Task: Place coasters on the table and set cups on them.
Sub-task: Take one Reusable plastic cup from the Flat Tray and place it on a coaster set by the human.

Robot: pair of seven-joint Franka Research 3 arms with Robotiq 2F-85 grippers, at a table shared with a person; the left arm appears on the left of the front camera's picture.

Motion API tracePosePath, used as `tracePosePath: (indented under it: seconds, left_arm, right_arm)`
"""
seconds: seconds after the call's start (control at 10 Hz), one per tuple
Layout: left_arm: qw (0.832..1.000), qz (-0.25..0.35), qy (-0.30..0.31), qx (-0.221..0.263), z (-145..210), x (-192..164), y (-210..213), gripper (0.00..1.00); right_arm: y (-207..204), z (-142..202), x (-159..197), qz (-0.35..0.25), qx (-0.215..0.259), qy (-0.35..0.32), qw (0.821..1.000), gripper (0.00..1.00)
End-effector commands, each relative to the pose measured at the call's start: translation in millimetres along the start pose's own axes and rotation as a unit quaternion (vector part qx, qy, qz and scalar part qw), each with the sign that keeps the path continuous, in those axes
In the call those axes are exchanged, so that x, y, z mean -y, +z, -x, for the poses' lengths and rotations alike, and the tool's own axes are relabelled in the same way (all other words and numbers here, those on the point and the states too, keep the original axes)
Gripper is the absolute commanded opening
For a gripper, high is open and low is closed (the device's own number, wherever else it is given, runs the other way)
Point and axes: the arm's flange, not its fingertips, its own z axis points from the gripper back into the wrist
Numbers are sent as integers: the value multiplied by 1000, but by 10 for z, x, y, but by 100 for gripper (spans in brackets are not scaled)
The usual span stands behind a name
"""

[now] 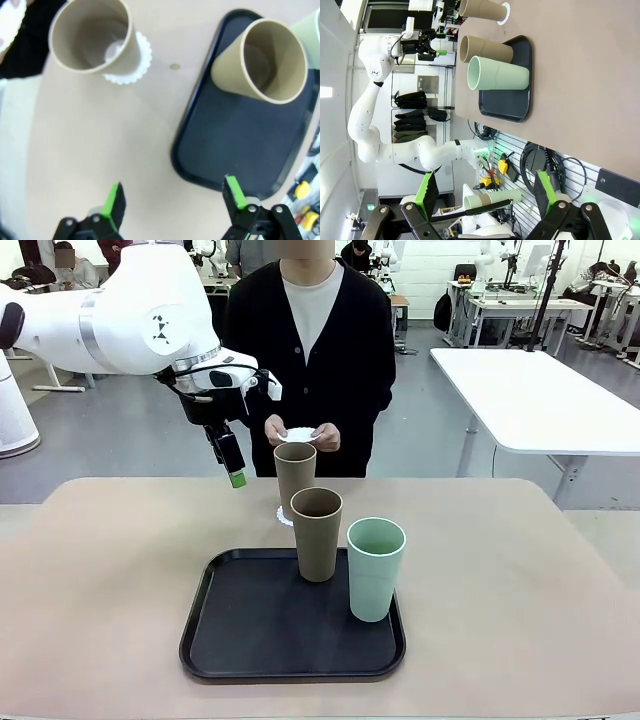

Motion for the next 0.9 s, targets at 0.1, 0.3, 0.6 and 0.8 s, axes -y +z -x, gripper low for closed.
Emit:
tracePosePath:
  seconds: [0.1,0.3,0.6,0.8]
  left_arm:
    - [996,-6,80,50,150,-80,81,100]
    - [970,11,215,112,834,109,17,100]
    - [937,55,324,114,1827,95,276,100]
    - [915,124,354,148,2486,-21,702,100]
  right_arm:
    - [7,-6,-3,-8,2,7,1000,100]
    - [7,-6,-3,-8,2,7,1000,100]
    - [7,-6,-3,-8,2,7,1000,100]
    - [7,-6,-3,-8,2,7,1000,100]
